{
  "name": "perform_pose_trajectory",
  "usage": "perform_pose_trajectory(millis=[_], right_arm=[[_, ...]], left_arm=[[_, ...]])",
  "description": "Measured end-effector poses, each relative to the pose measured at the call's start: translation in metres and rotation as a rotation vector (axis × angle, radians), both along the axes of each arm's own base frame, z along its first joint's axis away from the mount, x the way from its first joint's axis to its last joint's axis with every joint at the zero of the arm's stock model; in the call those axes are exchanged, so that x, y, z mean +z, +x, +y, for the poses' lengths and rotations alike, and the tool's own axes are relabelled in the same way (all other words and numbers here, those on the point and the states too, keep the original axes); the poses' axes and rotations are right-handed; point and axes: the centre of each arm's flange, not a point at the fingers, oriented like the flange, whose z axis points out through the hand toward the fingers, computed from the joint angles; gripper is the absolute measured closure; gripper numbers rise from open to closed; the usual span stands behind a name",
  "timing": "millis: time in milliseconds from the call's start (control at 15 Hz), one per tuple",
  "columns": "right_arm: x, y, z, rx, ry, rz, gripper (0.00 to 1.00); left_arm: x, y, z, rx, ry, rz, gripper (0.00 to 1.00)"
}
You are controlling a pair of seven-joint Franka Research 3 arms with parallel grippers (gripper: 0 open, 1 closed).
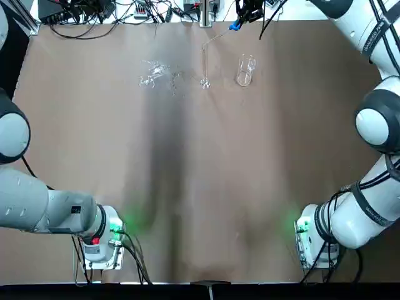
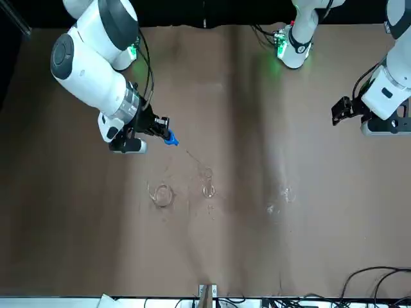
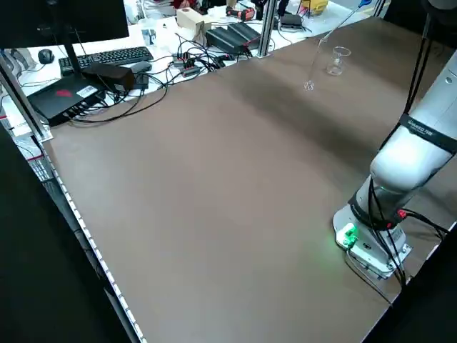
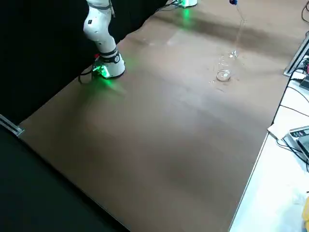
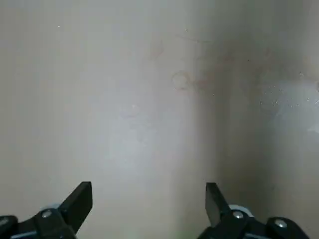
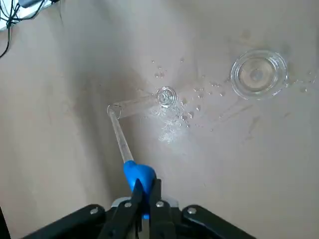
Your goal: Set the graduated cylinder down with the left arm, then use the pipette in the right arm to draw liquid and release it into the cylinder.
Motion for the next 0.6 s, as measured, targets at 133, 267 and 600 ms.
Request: perform_pose_trajectory(millis=[133, 267, 600], right_arm=[[0.000, 0.002, -0.003, -0.006, -0.001, -0.001, 0.93], [0.000, 0.004, -0.008, -0.013, -0.003, -0.001, 0.93], [0.001, 0.010, -0.023, -0.033, -0.008, 0.008, 0.93]], left_arm=[[0.000, 0.000, 0.000, 0.000, 0.000, -0.001, 0.00], [0.002, 0.000, 0.000, 0.000, -0.001, -0.005, 0.00], [0.003, 0.000, 0.000, 0.000, -0.001, -0.008, 0.00]])
